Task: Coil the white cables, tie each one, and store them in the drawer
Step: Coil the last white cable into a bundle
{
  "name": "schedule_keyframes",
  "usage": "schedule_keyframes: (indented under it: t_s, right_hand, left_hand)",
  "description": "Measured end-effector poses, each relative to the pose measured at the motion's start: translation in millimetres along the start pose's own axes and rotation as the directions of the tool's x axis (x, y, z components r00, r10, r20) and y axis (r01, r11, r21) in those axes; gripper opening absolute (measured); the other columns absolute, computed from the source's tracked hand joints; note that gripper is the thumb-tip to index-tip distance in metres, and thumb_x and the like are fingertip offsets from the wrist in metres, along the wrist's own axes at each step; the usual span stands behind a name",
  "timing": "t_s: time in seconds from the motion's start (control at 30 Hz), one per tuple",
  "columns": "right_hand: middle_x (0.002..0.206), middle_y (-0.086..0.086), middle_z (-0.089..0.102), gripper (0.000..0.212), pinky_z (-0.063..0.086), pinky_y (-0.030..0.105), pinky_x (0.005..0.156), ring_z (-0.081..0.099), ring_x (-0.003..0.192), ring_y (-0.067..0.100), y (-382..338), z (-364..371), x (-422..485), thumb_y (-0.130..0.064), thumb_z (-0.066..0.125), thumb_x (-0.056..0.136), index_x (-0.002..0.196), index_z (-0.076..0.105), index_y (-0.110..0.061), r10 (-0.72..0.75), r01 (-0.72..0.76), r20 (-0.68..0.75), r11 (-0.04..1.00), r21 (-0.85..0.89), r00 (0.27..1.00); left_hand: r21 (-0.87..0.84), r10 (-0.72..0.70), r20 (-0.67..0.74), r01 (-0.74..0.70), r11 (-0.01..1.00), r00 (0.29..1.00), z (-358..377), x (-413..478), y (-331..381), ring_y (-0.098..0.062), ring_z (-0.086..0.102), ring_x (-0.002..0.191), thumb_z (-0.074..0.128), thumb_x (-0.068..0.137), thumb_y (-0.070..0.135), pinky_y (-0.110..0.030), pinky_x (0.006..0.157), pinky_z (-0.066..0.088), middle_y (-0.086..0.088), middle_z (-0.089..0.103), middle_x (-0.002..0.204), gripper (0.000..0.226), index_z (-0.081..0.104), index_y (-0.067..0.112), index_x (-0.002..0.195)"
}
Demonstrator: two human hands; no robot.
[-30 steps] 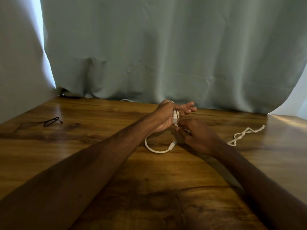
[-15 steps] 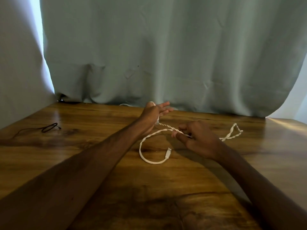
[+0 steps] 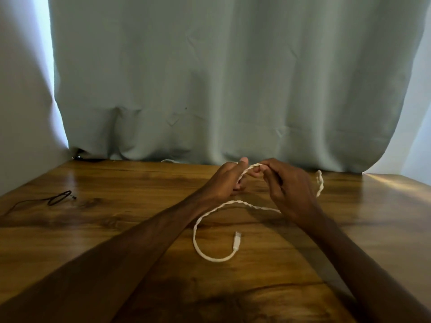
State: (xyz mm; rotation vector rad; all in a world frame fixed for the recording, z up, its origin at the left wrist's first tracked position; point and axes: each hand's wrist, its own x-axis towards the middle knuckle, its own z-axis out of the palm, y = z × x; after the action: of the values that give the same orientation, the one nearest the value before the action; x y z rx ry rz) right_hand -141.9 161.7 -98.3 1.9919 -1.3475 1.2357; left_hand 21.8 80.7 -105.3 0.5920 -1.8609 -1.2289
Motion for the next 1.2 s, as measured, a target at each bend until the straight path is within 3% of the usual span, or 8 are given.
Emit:
schedule_keyframes:
  t_s: [0.13,0.3,0.4,0.53,0.7,0.9,1.07,1.2]
  right_hand:
    - [0.081,-0.018,0.064,0.018,0.041,0.017,0.061,0.055,0.066,-0.005,8,-3,2,-0.030,0.055,0.105,0.106,0.072,-0.025,0.051,-0.055,-0.071,0.997,-0.059,0.996]
    - [0.081,-0.014,0.072,0.031,0.047,0.029,0.062,0.065,0.071,0.002,22,-6,1,-0.051,0.044,0.105,0.105,0.072,-0.037,0.171,-0.171,-0.005,0.983,-0.063,0.985]
    - [0.073,-0.006,0.068,0.033,0.045,0.032,0.060,0.065,0.067,0.013,23,6,-3,-0.047,0.039,0.102,0.090,0.067,-0.034,0.225,-0.234,0.143,0.971,0.054,0.964]
    - [0.081,-0.004,0.062,0.017,0.042,0.032,0.059,0.058,0.069,0.014,12,29,-10,-0.031,0.045,0.104,0.095,0.055,-0.021,0.244,-0.227,0.396,0.970,-0.090,0.885]
    - [0.084,-0.015,0.054,0.008,0.035,0.015,0.060,0.052,0.074,0.002,-12,38,-12,-0.026,0.048,0.105,0.105,0.055,-0.022,0.117,-0.101,0.525,0.993,-0.060,0.843]
    - [0.089,-0.007,0.068,0.023,0.048,0.028,0.068,0.059,0.079,0.005,-25,34,-8,-0.036,0.049,0.106,0.108,0.068,-0.026,0.098,-0.131,0.552,0.991,0.021,0.828]
    - [0.073,-0.007,0.068,0.021,0.036,0.018,0.058,0.059,0.069,0.011,-31,22,-5,-0.030,0.058,0.102,0.094,0.075,-0.020,0.024,-0.091,0.406,0.985,0.147,0.913]
    - [0.070,-0.015,0.062,0.022,0.035,0.022,0.056,0.056,0.061,0.004,-24,18,-3,-0.029,0.054,0.102,0.095,0.074,-0.022,-0.001,-0.037,0.240,0.987,0.154,0.971]
  left_hand:
    - [-0.139,-0.145,0.197,0.174,0.975,0.970,11,-3,17,-0.003,0.018,0.037,0.026,0.107,0.059,-0.018,0.037,0.016,0.010,0.029,0.044,0.074,0.070,0.002,0.089]
    - [-0.313,-0.147,0.457,0.313,0.897,0.877,12,1,27,-0.001,0.020,0.032,0.035,0.109,0.037,-0.023,0.040,0.007,0.013,0.029,0.044,0.044,0.060,0.008,0.086]
    - [-0.490,-0.042,0.501,0.323,0.810,0.864,12,3,30,-0.002,0.025,0.033,0.037,0.109,0.024,-0.025,0.045,0.009,0.014,0.032,0.048,0.034,0.066,0.007,0.104]
    - [-0.607,-0.028,0.371,0.265,0.749,0.928,17,7,31,-0.005,0.033,0.038,0.036,0.106,0.013,-0.018,0.047,0.026,0.009,0.041,0.059,0.035,0.057,-0.003,0.129]
    - [-0.620,-0.156,0.047,0.152,0.770,0.987,1,22,18,-0.006,0.037,0.042,0.039,0.103,0.010,-0.021,0.046,0.022,0.003,0.051,0.066,0.022,0.061,0.009,0.098]
    - [-0.599,-0.242,-0.371,-0.032,0.800,0.897,-42,31,-4,-0.015,0.064,0.057,0.048,0.099,-0.010,-0.018,0.050,0.050,-0.009,0.074,0.090,0.015,0.054,-0.003,0.111]
    - [-0.441,-0.227,-0.398,0.031,0.897,0.889,-54,34,-24,-0.012,0.073,0.064,0.041,0.104,-0.004,-0.020,0.059,0.056,-0.005,0.073,0.099,0.022,0.049,-0.010,0.124]
    - [-0.177,-0.131,-0.201,0.095,0.980,0.971,-35,26,-20,-0.012,0.067,0.057,0.040,0.105,0.002,-0.026,0.060,0.052,-0.006,0.075,0.081,0.026,0.061,0.004,0.088]
